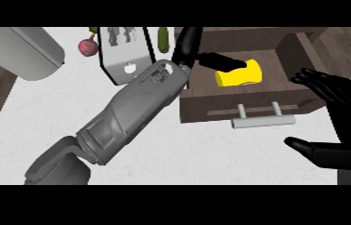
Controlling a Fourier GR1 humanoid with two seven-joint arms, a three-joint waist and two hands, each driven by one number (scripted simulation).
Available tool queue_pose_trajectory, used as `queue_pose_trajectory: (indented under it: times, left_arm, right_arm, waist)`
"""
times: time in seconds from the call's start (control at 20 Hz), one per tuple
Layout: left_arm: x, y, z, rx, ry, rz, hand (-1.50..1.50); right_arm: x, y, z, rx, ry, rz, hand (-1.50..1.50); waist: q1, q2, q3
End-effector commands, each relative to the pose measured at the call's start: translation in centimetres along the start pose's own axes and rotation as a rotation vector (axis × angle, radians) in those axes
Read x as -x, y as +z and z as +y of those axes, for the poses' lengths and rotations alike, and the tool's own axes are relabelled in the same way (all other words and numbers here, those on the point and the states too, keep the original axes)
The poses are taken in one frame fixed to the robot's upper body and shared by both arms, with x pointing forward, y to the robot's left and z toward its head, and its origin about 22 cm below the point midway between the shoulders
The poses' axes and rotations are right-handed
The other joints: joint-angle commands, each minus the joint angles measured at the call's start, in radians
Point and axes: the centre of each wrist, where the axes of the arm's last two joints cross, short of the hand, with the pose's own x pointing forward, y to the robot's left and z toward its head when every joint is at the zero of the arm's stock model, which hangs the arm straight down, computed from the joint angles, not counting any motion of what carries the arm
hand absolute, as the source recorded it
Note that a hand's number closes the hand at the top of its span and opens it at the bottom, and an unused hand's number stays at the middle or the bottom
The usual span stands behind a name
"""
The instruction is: Pick up the cup, place it into the drawer and close the drawer
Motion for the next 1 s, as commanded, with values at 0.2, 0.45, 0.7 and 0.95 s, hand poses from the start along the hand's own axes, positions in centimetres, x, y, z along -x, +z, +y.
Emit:
queue_pose_trajectory:
  times: [0.2,0.45,0.7,0.95]
  left_arm:
    - [-2.0,-1.5,1.6,-0.043,0.076,-0.055,-1.5]
    - [-1.9,-1.1,3.5,-0.09,0.134,-0.02,-1.5]
    - [-3.4,-0.9,6.8,-0.125,0.136,-0.018,-1.5]
    - [-3.0,1.4,10.8,-0.124,0.17,-0.004,-1.5]
  right_arm:
    - [-2.6,1.9,0.4,-0.172,0.181,0.045,1.5]
    - [-2.9,1.5,-0.5,-0.212,0.287,0.094,1.5]
    - [-2.3,1.3,0.9,-0.197,0.412,0.149,1.5]
    - [0.5,1.3,4.0,-0.151,0.488,0.175,1.5]
  waist:
    - [0.048,-0.014,-0.001]
    - [0.073,-0.016,-0.001]
    - [0.083,-0.017,-0.001]
    - [0.097,-0.019,-0.001]
